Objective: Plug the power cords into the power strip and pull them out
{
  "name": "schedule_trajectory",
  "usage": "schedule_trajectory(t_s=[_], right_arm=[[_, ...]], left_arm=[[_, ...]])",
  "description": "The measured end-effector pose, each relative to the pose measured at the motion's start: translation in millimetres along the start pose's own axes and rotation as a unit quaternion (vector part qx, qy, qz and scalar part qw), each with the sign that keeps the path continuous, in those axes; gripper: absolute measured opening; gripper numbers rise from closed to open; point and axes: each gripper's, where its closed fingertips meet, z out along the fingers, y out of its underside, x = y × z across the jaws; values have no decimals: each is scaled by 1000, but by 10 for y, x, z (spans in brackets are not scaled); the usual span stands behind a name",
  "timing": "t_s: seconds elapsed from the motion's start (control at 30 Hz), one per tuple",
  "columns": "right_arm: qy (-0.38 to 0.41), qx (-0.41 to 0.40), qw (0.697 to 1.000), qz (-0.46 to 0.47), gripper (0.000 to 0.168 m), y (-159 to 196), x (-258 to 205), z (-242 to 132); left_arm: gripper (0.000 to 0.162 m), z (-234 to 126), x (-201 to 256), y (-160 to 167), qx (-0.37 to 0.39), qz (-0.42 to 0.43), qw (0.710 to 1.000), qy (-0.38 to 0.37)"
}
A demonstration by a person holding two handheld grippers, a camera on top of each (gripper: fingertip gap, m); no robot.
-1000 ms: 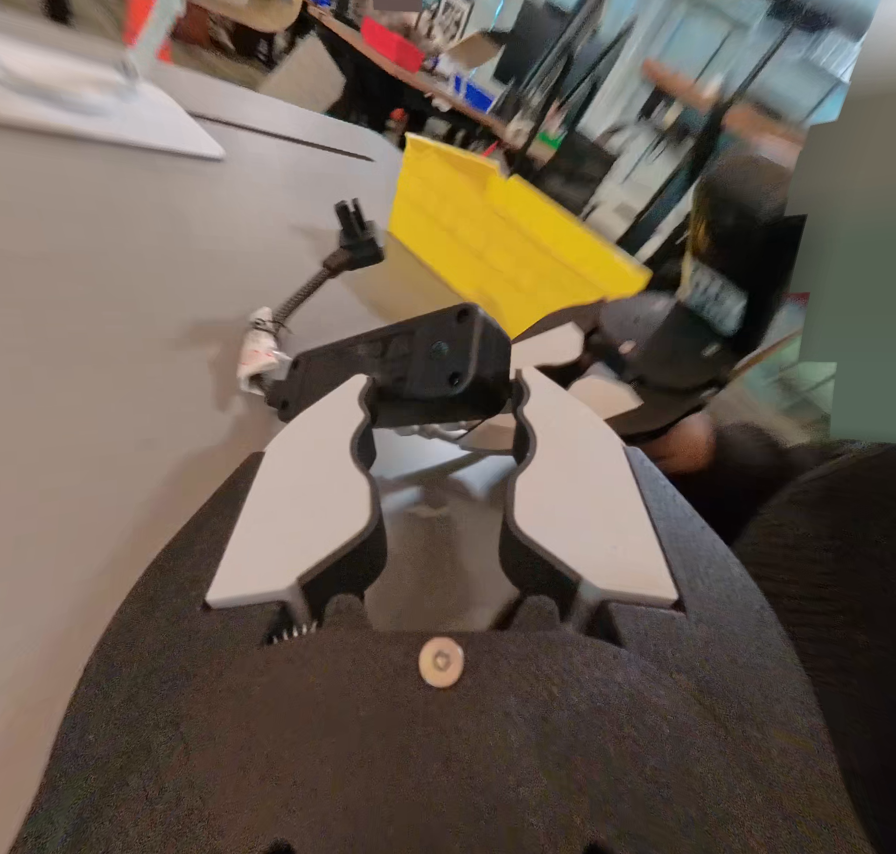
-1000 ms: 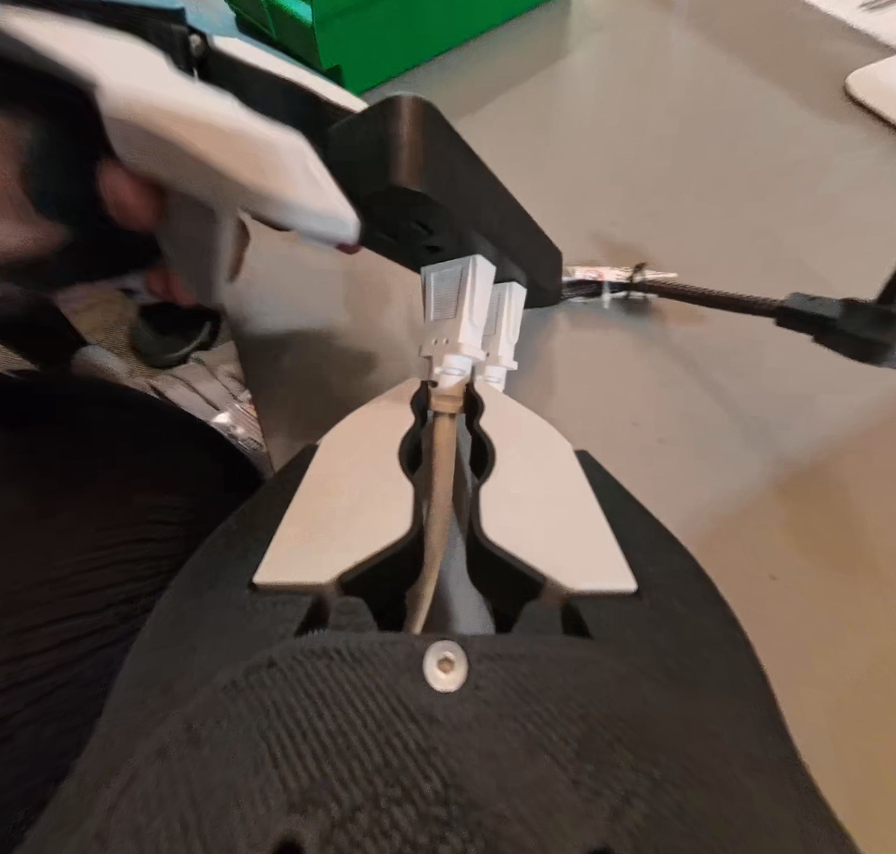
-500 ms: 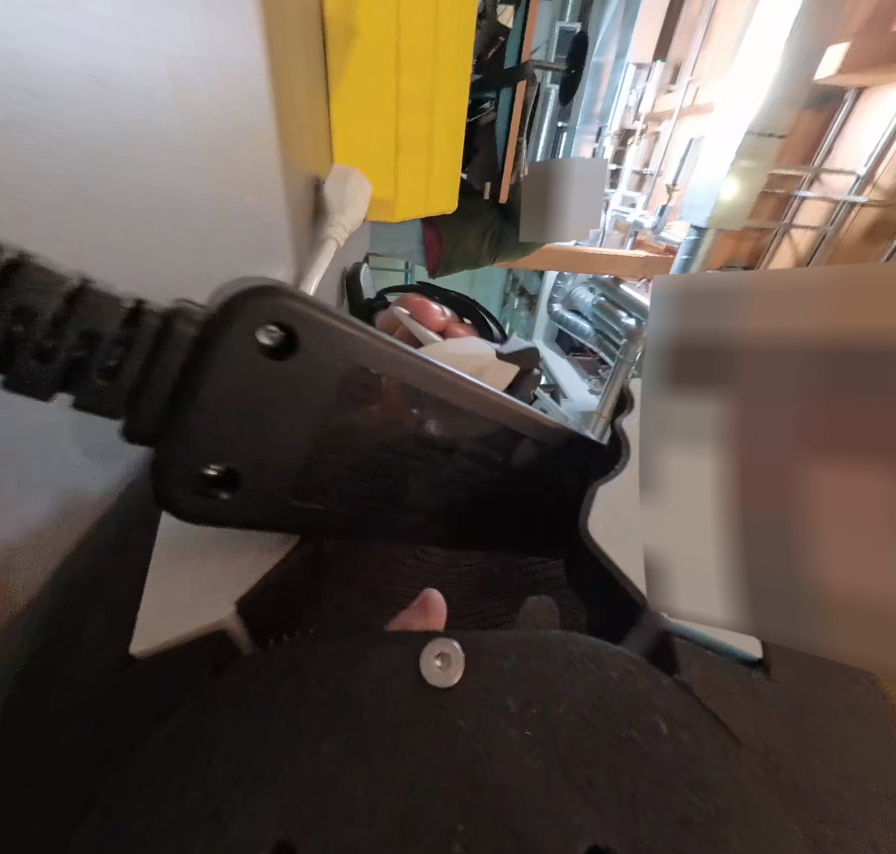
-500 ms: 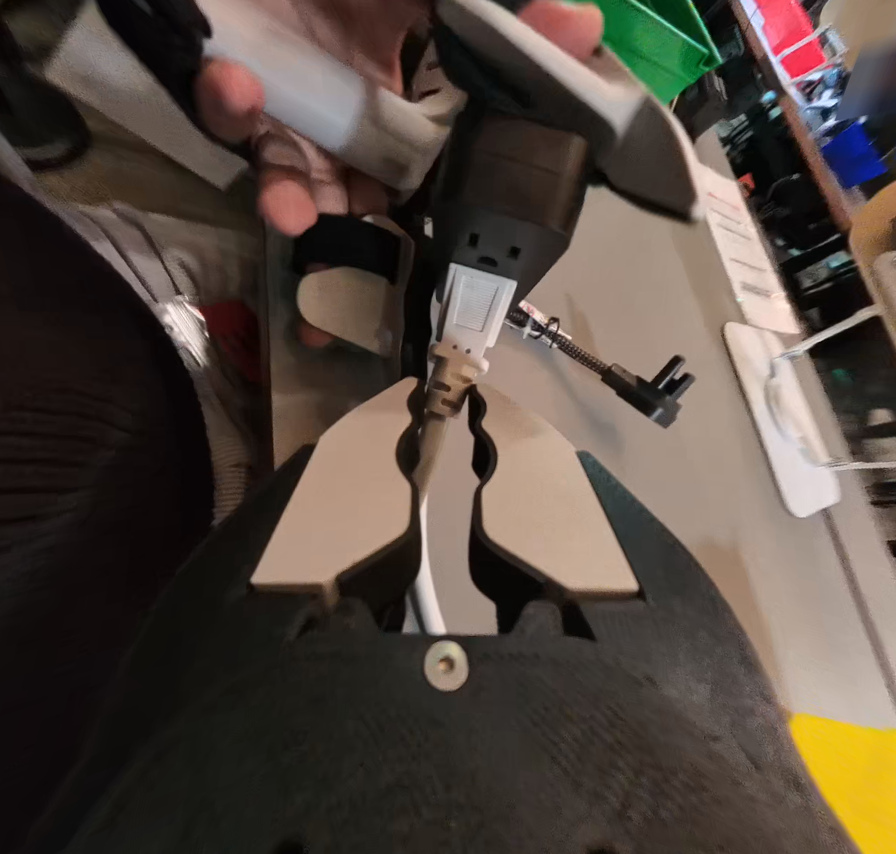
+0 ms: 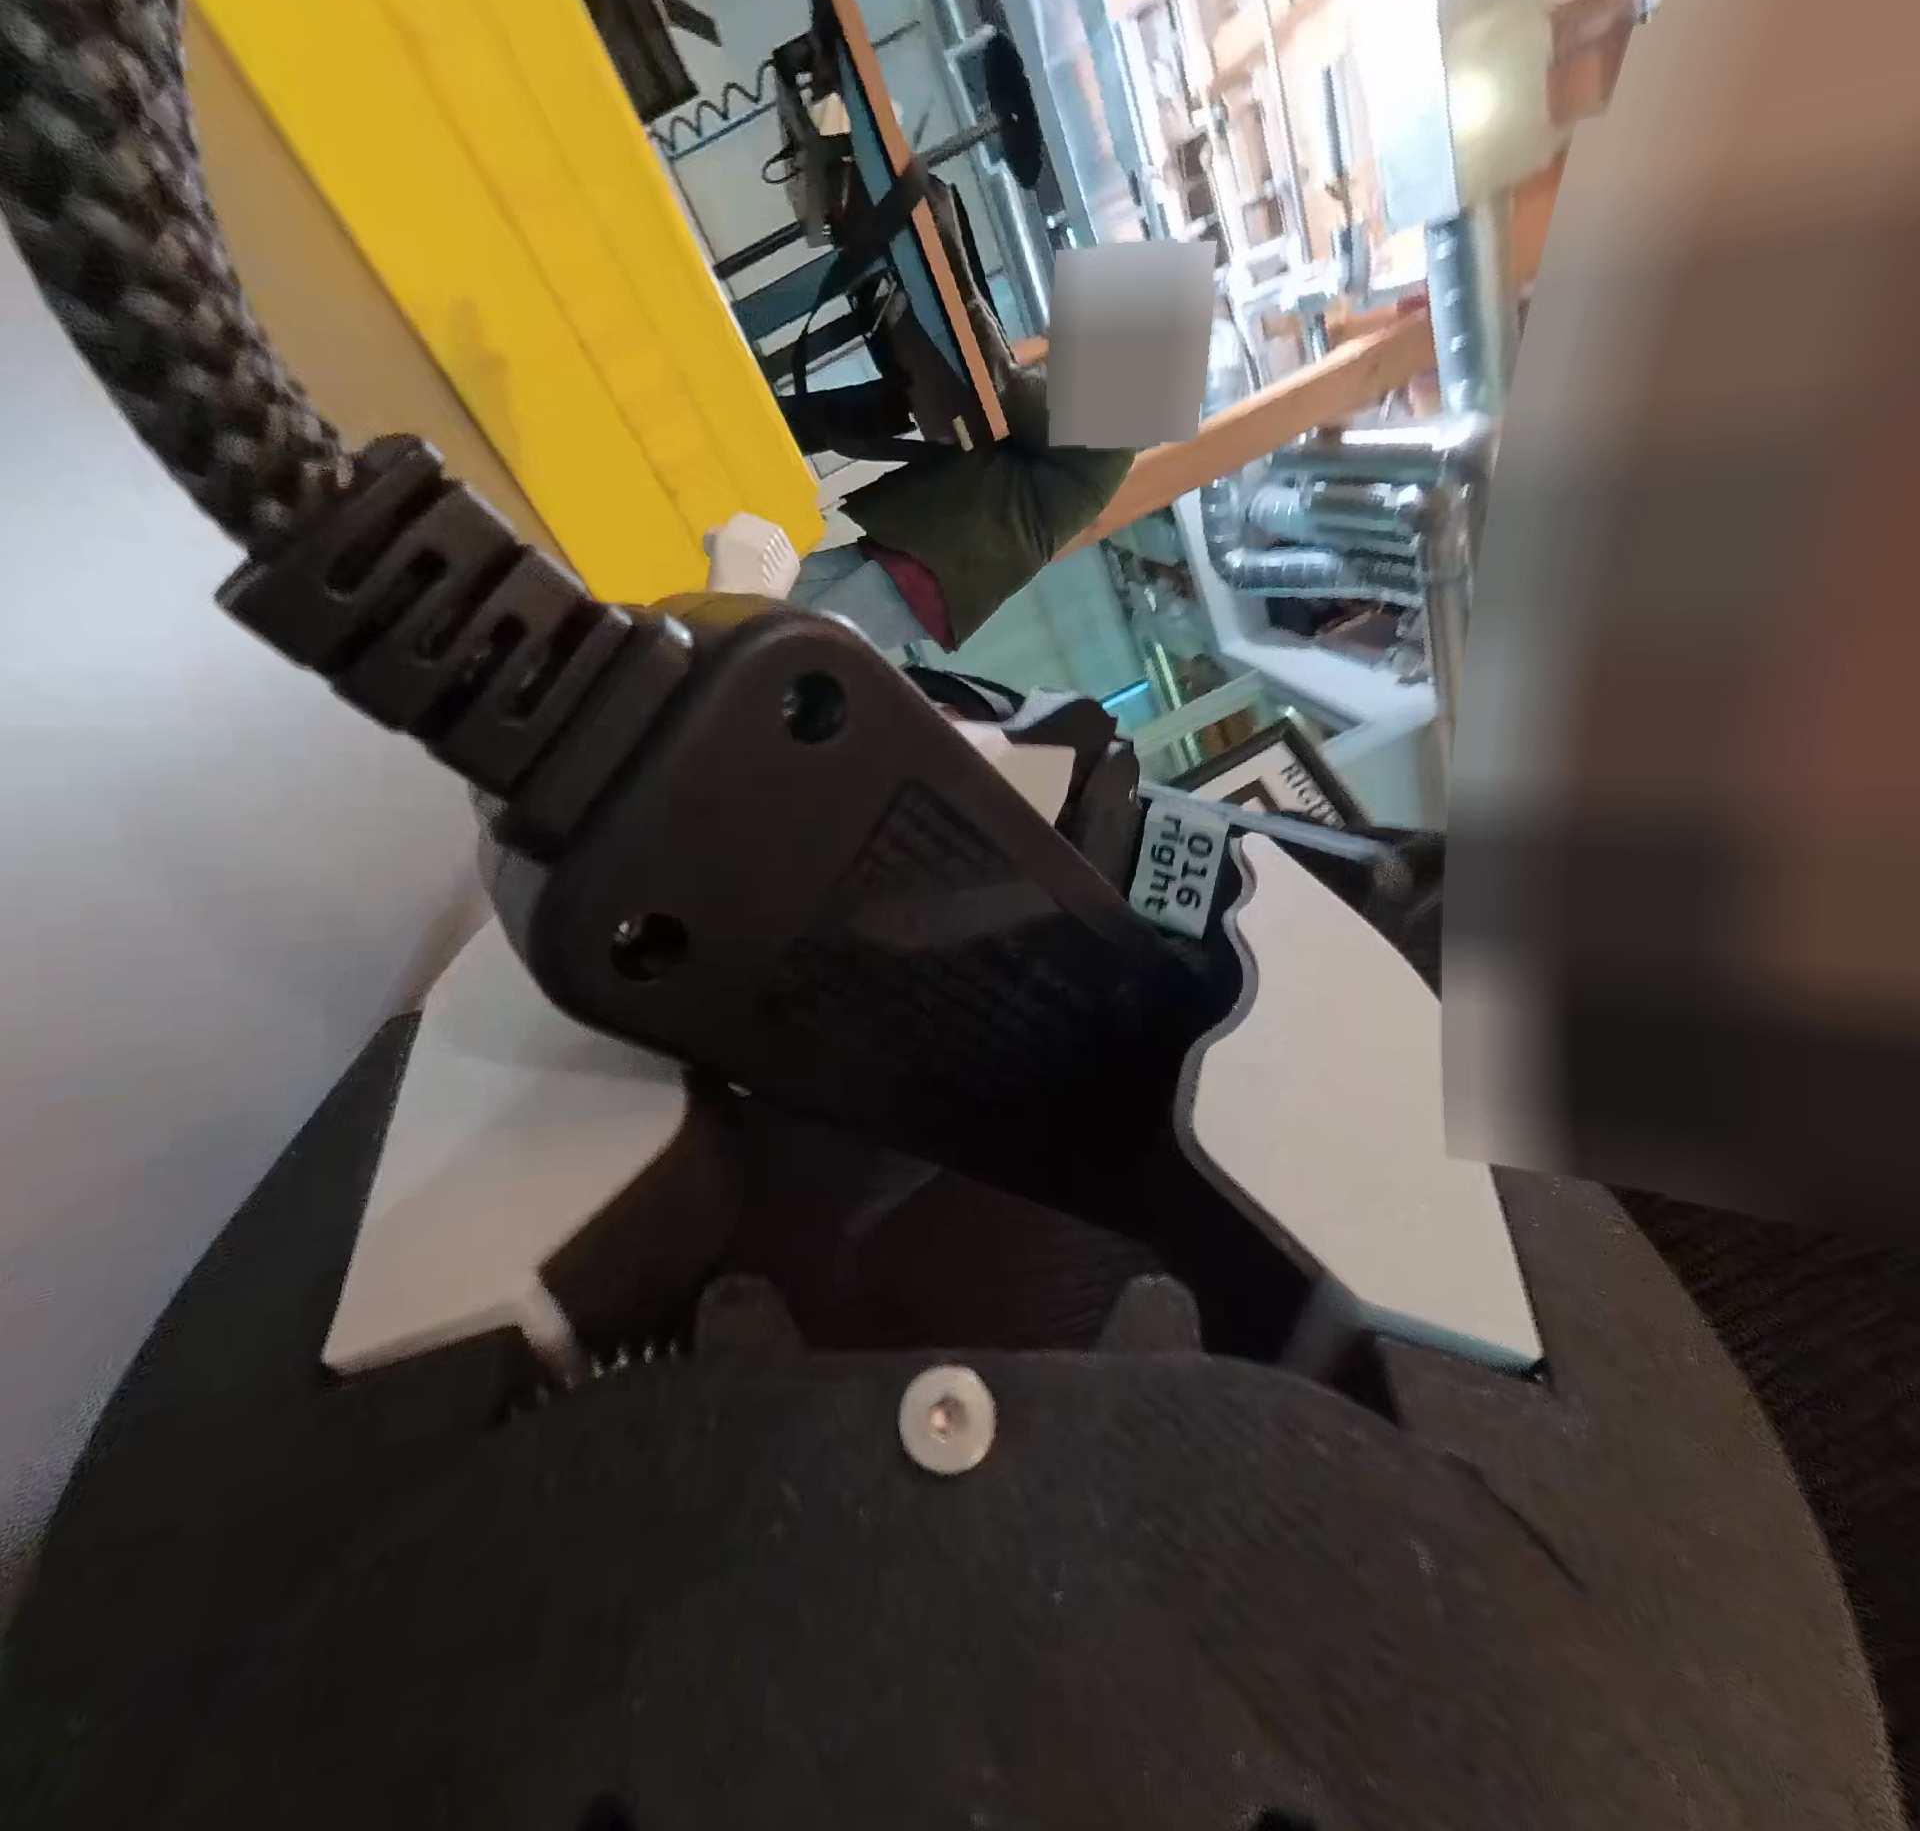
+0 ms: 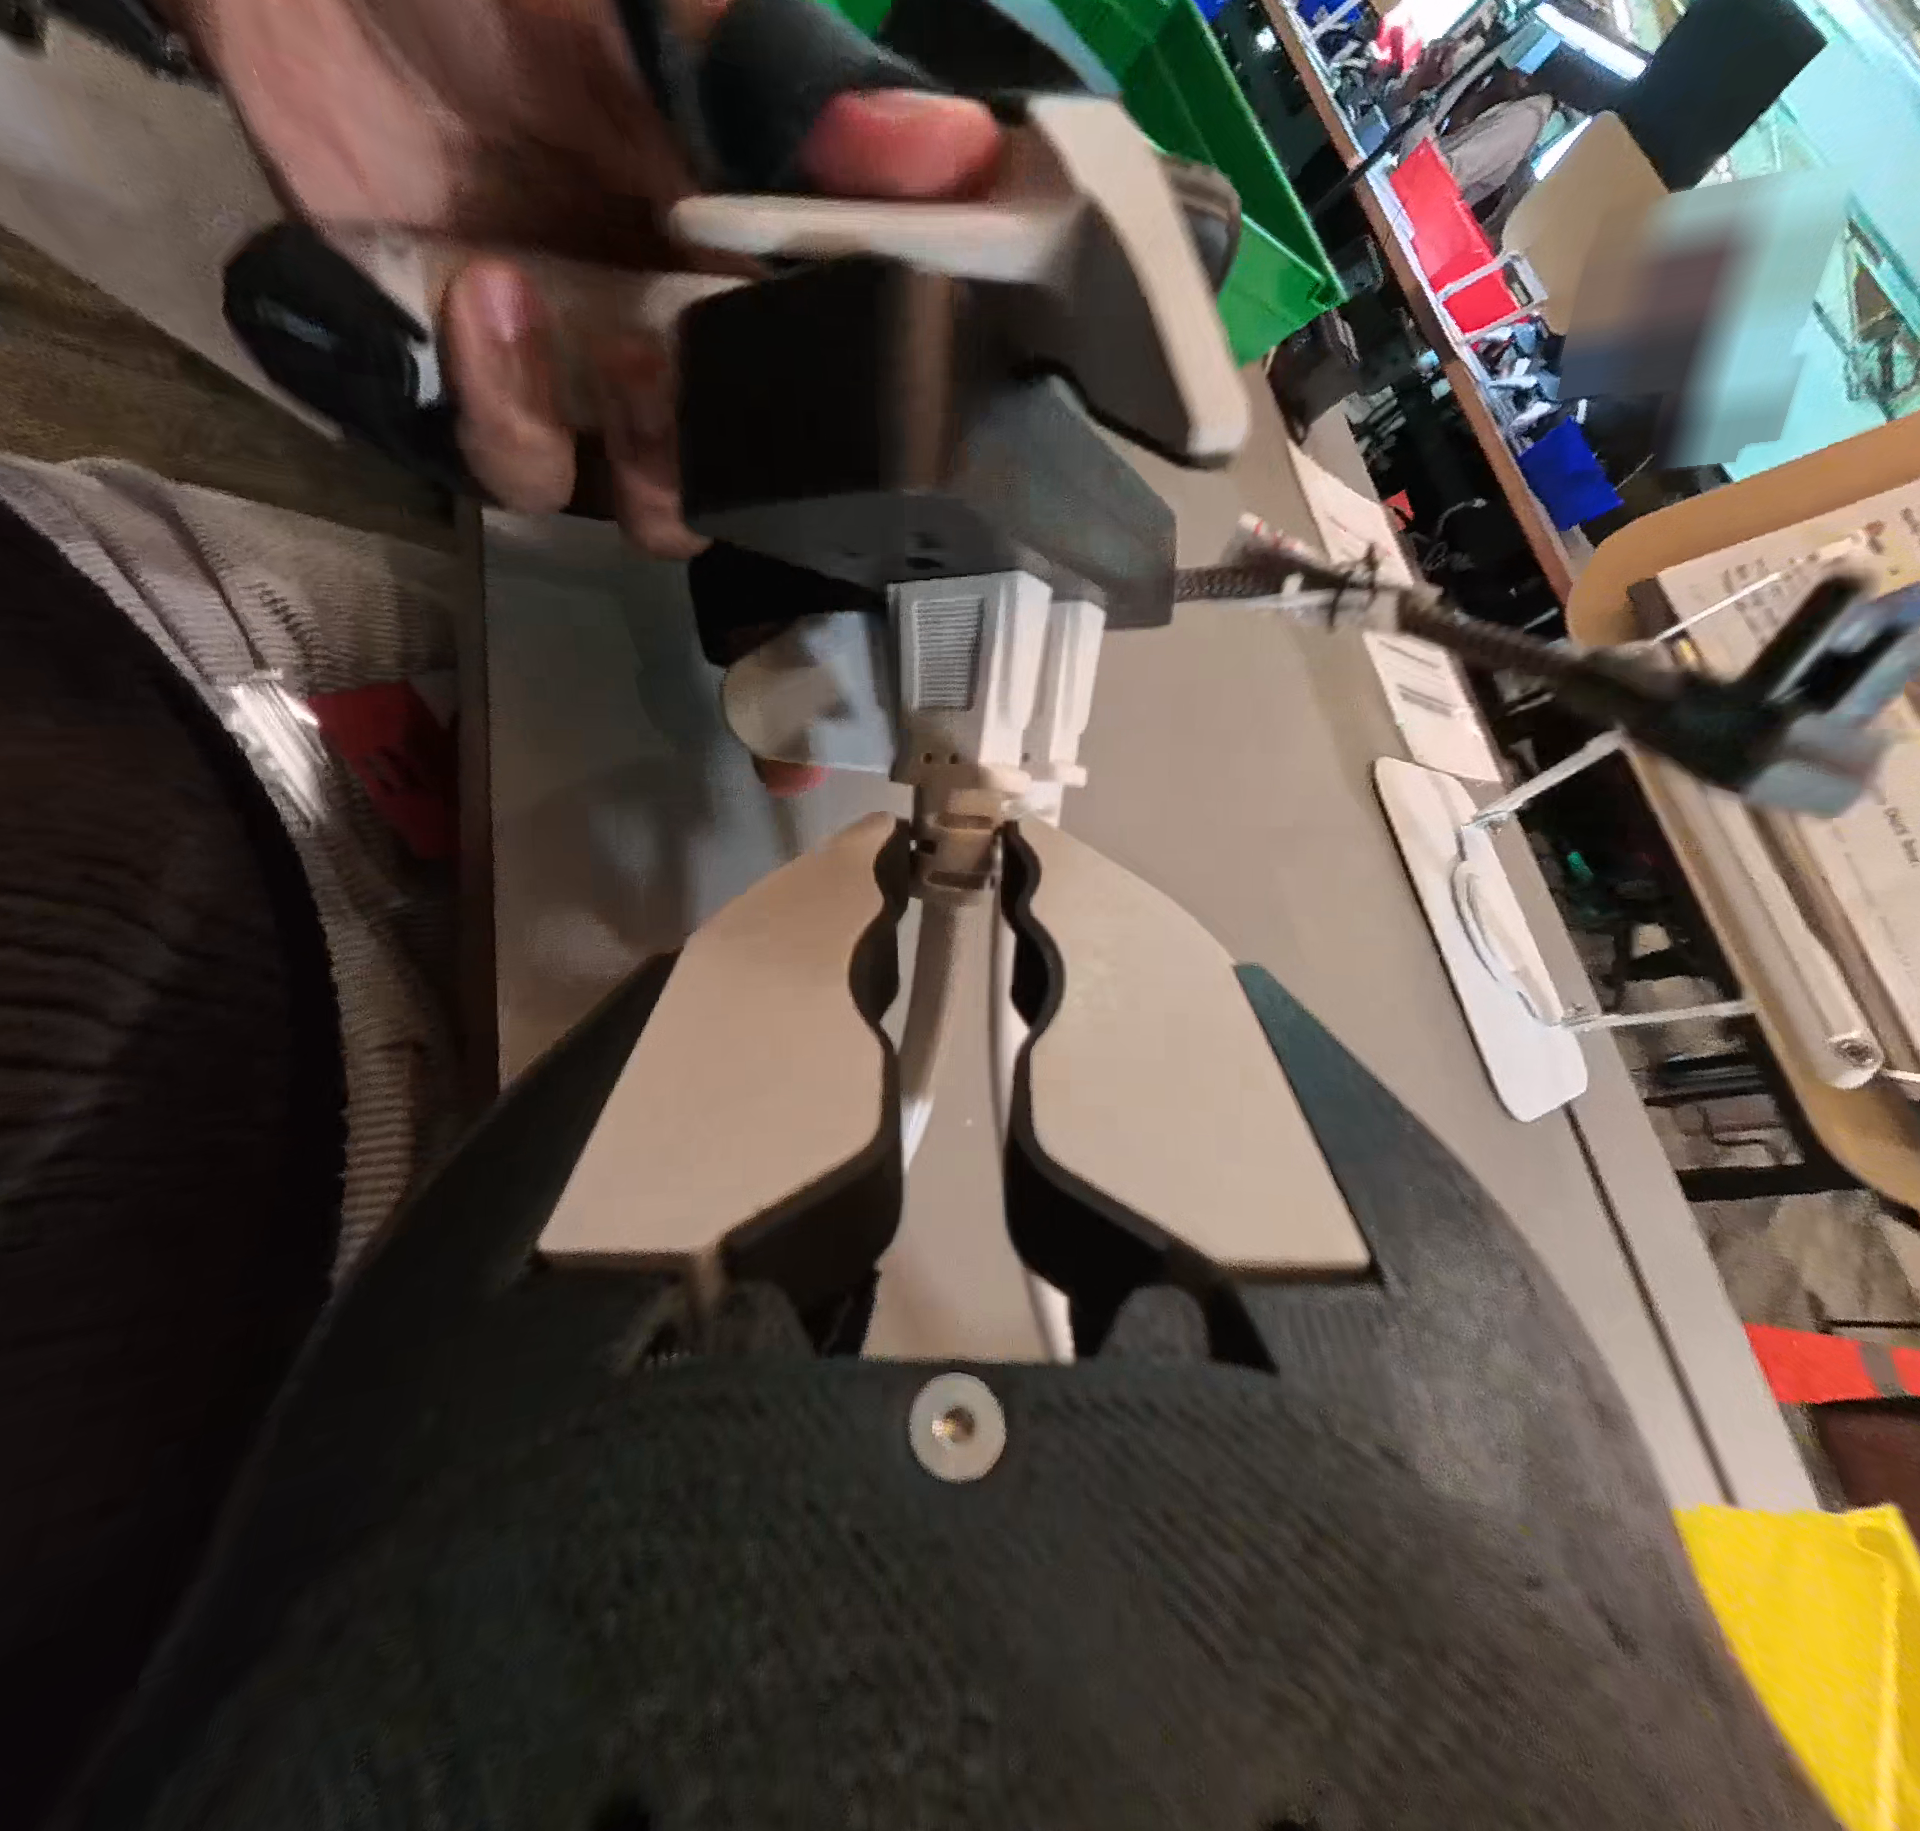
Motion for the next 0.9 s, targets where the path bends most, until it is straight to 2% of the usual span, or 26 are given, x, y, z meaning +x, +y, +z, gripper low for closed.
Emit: schedule_trajectory(t_s=[0.03,0.2,0.33,0.43,0.53,0.63,0.73,0.8,0.9], right_arm=[[3,1,1000,20,22,5,35,-1],[-7,16,987,157,55,50,203,-31],[-17,60,971,229,63,2,312,-128],[-11,93,956,279,53,-31,430,-197],[-25,122,935,331,51,-62,506,-264],[-74,137,913,376,40,-110,468,-276],[-106,134,896,411,36,-136,389,-213],[-113,120,899,405,35,-148,340,-171],[-95,85,929,347,35,-150,299,-137]], left_arm=[[98,11,12,9,-2,25,1000,2],[98,26,48,-24,30,74,996,34],[97,35,98,-25,23,103,994,34],[96,13,168,-26,26,116,992,43],[91,-71,299,-128,64,101,989,86],[91,-104,352,-138,68,108,987,96],[91,-71,375,-108,61,106,987,105],[91,-13,364,-48,41,104,988,106],[91,85,391,73,8,111,988,109]])
